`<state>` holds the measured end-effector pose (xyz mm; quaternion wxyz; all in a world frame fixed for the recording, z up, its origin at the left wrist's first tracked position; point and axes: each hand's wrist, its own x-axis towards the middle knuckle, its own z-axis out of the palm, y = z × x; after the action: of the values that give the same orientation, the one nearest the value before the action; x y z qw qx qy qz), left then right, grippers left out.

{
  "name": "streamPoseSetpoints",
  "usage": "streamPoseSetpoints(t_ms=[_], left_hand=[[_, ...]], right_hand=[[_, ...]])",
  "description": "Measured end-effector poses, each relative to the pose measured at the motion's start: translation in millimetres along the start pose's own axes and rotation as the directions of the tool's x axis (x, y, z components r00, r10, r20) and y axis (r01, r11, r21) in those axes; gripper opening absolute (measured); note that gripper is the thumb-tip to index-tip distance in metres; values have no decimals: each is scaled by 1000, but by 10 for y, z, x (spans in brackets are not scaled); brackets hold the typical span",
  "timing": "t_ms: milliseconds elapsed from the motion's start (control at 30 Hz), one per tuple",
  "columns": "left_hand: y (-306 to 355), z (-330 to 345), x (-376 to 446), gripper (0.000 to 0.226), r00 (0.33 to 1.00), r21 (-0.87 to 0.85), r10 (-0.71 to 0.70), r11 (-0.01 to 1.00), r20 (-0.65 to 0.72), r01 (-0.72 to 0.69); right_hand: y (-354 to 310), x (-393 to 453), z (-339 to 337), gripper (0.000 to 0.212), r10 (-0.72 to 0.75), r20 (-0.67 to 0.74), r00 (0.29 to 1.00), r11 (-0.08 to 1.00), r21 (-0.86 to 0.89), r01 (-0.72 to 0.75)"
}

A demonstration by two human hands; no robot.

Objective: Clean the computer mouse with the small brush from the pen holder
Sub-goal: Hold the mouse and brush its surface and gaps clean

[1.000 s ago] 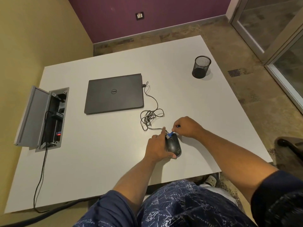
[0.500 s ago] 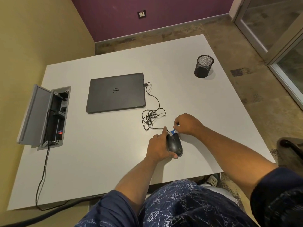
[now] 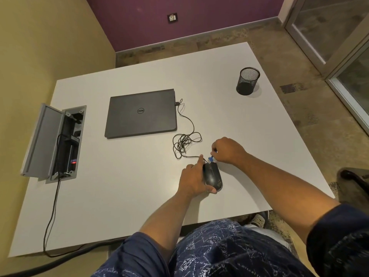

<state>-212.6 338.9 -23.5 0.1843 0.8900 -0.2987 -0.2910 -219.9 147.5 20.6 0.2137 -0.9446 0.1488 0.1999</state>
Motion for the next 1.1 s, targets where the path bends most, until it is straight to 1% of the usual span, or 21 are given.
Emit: streamPoseSetpoints(t_ms=[67,167,333,433,567,633,900,933,1033,1100], left_hand=[[-1,6,-2,147,1000,4,3,1000,-1,-3],[-11,15,-9,148,1000,5,1,1000,-6,-1],[-11,11,-11,146,1000,2,8,1000,1,-8],[-10,7,-11,146,1000,0,9,1000,2,-9],[-8,6,-15,144,1000,3,8,1000,-3,-8],[-14,9,-16,143,1000,9,11,1000,-8,-11],[-24,17,-21,142,999,1,21,1000,-27,-21],[-25,18,-22,142,999,0,21,1000,-26,-21],[-32,16,-20,143,1000,-7,16,1000,-26,-16],[-34,16,-18,142,1000,-11,13,1000,-25,-13]], right_hand=[[24,7,21,23,26,-46,999,999,24,-25],[50,-10,39,21,19,-70,997,995,103,-12],[87,-98,54,13,-6,46,999,990,138,-1],[102,-97,71,14,-3,45,999,989,146,-3],[108,-73,88,20,45,-43,998,993,114,-40],[102,-70,79,20,44,-52,998,995,90,-39],[-64,-75,-51,11,-56,44,997,998,-6,56],[-84,-69,-64,11,-63,63,996,998,-21,65],[-132,-56,-75,21,-69,131,989,996,-41,75],[-133,-41,-63,20,-60,130,990,997,-42,66]])
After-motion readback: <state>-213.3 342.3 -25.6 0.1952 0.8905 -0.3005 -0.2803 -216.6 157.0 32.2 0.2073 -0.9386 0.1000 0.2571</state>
